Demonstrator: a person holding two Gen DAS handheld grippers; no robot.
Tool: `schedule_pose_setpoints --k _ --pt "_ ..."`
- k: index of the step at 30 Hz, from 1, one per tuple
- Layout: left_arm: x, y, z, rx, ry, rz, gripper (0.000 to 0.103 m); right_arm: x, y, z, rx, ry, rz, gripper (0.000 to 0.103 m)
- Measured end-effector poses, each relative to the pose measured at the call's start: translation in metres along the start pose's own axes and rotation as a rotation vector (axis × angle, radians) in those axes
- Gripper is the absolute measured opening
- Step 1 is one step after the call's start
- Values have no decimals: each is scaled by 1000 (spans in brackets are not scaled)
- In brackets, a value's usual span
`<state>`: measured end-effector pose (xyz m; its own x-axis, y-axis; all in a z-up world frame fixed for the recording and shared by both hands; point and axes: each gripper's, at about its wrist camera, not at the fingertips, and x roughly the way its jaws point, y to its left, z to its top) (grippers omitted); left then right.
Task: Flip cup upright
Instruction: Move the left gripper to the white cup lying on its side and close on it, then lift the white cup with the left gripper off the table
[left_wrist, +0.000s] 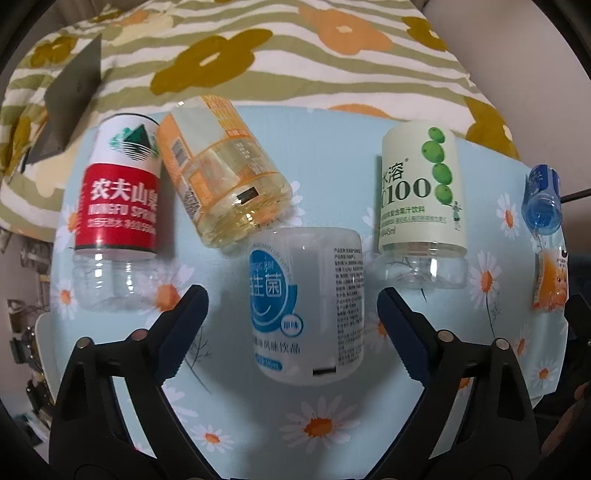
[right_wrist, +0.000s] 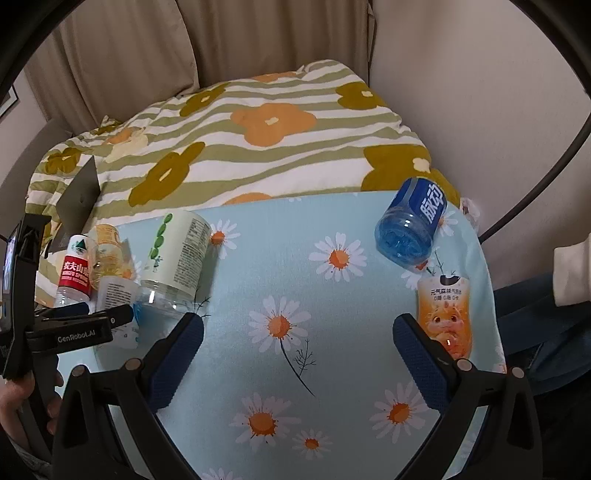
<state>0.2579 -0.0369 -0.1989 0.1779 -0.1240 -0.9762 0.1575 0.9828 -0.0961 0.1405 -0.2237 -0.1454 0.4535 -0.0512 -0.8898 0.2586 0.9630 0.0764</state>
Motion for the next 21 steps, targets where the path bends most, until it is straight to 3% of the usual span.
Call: schedule_pose_setpoints --k 5,6,21 --pt "7 0 2 -1 27 -19 78 8 2 4 4 11 -7 102" --pt "7 0 1 -4 30 -31 68 9 4 5 4 12 -7 102" --pt "-15 -5 -20 1 -8 -27 67 -3 6 0 -17 1 16 102"
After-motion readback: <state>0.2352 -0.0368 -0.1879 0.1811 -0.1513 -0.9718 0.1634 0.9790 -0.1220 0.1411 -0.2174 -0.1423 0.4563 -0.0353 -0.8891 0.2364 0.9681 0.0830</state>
